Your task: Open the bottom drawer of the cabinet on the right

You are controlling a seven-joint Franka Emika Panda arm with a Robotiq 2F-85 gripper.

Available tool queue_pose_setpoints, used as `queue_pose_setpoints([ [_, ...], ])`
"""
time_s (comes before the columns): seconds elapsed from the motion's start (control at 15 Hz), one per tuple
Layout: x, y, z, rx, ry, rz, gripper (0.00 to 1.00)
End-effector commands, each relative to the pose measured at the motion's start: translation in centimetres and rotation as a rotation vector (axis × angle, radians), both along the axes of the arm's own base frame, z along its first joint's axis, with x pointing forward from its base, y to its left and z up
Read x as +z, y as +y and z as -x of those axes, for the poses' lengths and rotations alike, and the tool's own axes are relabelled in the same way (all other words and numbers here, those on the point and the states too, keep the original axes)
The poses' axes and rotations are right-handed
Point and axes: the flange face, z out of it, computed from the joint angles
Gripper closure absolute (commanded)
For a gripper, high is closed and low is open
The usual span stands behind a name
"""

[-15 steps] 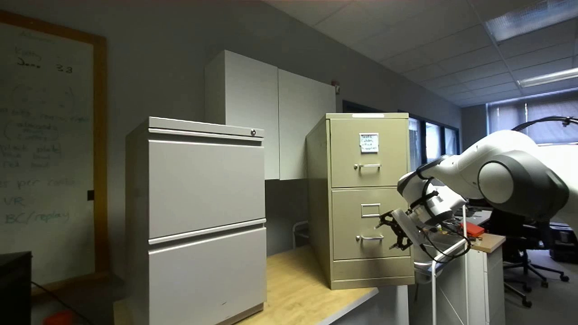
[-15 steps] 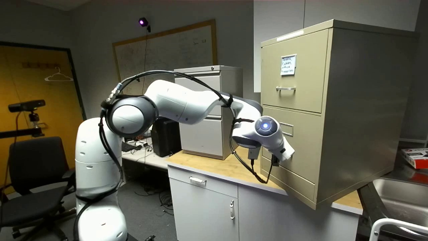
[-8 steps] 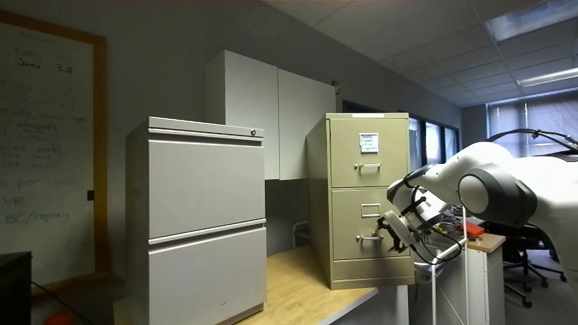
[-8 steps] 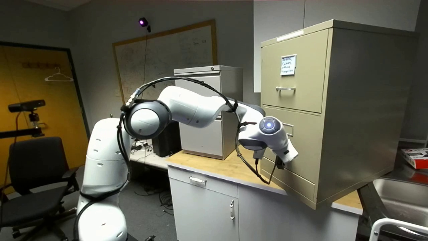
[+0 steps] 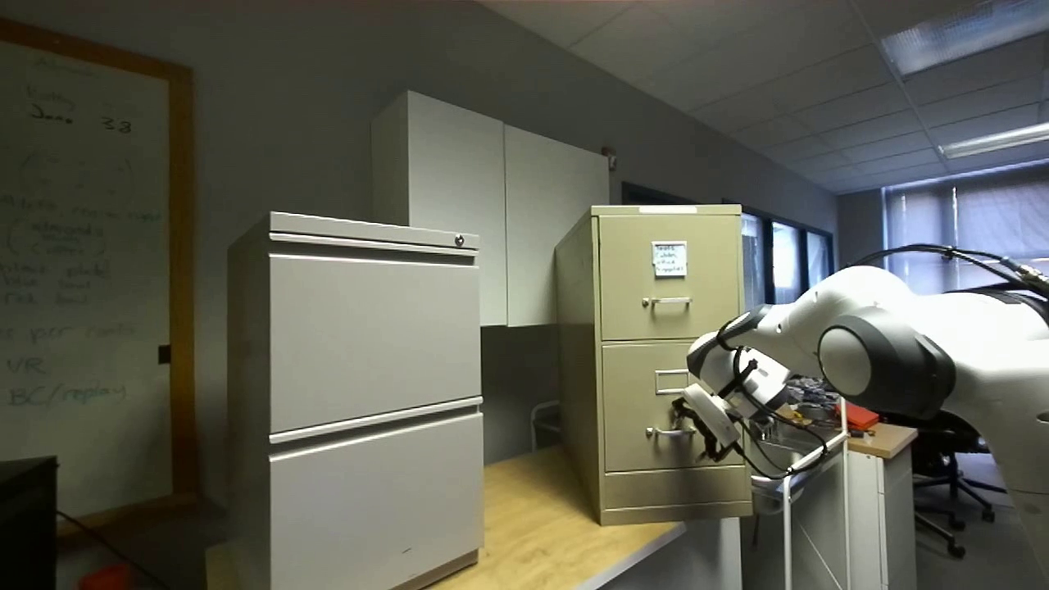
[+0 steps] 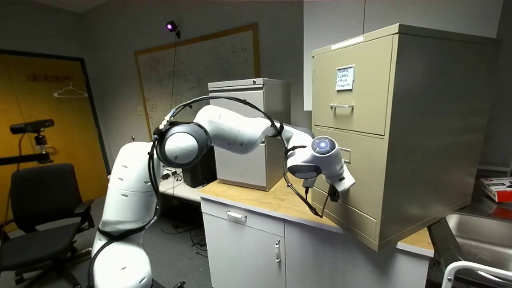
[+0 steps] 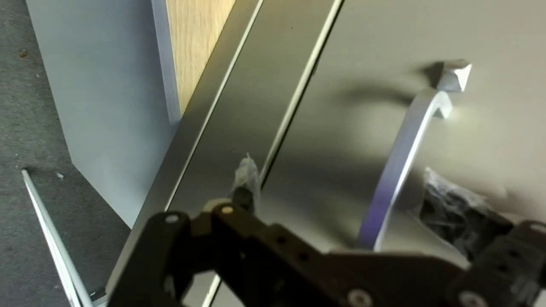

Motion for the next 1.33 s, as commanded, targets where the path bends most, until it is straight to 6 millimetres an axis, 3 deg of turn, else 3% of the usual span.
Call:
queue_pose_setpoints([
  [0.0,-1.9,1.0,-3.2,0.016,0.046,-0.021,0.00],
  [0.07,-3.0,1.4,-3.6,0.026,0.064,-0.028,0.00],
  [0.13,-3.7,1.8,-3.8,0.034,0.077,-0.031,0.25],
  [0.2,-3.7,1.6,-3.6,0.032,0.079,-0.027,0.26],
  [0.53,-1.6,3.1,-2.5,0.071,0.135,0.006,0.62],
  [0.87,0.7,7.7,-2.3,0.216,0.114,0.063,0.97],
  [1.0,-0.3,9.3,-1.9,0.226,0.100,0.093,0.96],
  [1.27,-1.9,10.4,-1.4,0.204,0.027,0.157,0.99],
])
